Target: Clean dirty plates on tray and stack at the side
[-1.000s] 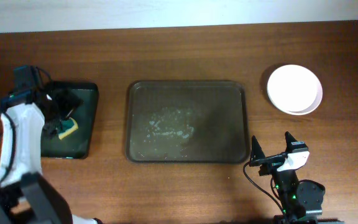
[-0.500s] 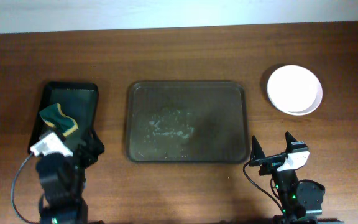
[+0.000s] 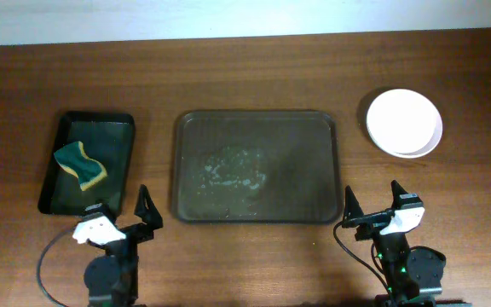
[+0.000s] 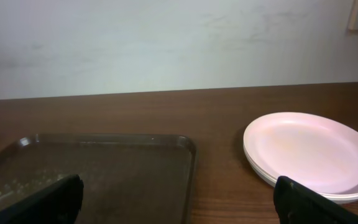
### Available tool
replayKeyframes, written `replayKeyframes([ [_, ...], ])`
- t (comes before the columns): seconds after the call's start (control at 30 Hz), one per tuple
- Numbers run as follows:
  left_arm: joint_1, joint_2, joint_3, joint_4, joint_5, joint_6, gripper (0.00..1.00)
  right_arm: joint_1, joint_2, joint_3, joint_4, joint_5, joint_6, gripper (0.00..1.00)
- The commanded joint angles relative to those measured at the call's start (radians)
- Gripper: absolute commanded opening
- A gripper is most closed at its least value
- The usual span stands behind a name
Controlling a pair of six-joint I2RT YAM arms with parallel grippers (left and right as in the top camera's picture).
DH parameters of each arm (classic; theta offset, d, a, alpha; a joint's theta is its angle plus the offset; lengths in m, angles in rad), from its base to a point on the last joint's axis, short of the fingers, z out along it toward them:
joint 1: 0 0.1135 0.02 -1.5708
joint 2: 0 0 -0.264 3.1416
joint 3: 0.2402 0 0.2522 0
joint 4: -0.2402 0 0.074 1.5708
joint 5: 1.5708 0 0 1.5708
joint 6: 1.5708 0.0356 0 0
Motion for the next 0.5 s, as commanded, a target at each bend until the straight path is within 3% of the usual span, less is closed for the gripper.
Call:
replayKeyframes([
  [0.0, -0.018, -0.084, -0.010, -0.075, -0.028, 0.180, 0.99, -0.002, -0.007, -0.009, -0.003, 0.009, 0.001, 0.98],
  [0.23, -0.016, -0.116, -0.010, -0.072, -0.022, 0.371, 0.99, -0.002, -0.007, -0.009, -0.003, 0.009, 0.001, 0.98],
  [0.47, -0.017, -0.116, -0.008, -0.079, 0.010, 0.384, 1.00, -0.002, -0.007, -0.009, -0.003, 0.009, 0.001, 0.98],
])
